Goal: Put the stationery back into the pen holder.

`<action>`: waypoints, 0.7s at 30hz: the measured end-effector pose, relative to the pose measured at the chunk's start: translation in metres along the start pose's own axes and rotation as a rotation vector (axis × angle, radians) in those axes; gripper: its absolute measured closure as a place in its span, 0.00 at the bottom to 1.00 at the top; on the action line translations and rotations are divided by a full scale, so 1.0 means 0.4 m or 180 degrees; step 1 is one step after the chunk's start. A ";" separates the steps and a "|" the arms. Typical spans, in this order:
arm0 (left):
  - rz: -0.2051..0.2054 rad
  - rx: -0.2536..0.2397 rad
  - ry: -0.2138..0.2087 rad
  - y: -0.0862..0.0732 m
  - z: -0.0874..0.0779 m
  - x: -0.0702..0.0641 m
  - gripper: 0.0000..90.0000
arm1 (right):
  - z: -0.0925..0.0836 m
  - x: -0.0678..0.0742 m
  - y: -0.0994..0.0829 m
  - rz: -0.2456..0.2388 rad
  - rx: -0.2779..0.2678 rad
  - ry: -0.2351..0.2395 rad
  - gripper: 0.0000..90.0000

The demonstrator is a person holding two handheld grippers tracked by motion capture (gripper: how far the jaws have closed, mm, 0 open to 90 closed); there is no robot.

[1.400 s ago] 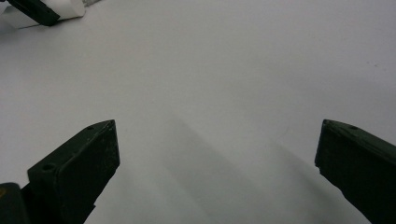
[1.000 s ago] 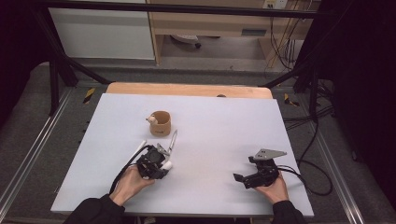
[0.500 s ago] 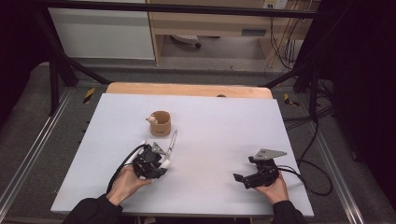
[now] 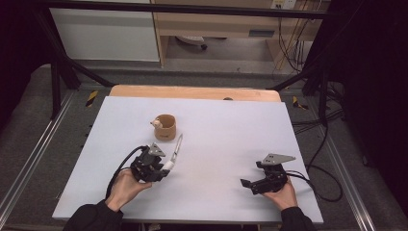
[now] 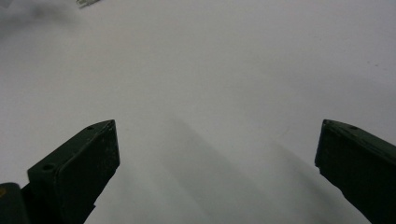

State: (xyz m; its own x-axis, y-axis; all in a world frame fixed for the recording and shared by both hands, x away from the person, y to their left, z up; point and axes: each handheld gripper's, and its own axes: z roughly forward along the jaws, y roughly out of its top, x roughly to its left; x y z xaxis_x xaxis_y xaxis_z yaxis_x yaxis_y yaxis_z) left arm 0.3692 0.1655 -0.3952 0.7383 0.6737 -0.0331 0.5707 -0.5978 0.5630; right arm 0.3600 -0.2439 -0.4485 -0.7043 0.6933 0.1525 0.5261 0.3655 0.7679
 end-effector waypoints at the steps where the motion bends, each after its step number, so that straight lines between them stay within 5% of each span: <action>1: -0.0001 -0.0028 0.0010 0.000 -0.003 0.000 0.76 | 0.000 0.000 0.000 0.0008 0.0002 0.0001 0.01; 21: -0.0038 -0.0525 0.0065 0.032 -0.070 0.014 0.76 | 0.000 0.000 0.000 0.0002 -0.0001 -0.0011 0.01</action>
State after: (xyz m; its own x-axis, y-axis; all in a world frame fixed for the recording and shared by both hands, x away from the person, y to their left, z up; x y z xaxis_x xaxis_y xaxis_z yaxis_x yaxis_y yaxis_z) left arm 0.3705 0.1736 -0.3649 0.7233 0.6901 -0.0247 0.5115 -0.5113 0.6906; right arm 0.3599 -0.2440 -0.4485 -0.7024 0.6957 0.1507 0.5263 0.3649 0.7680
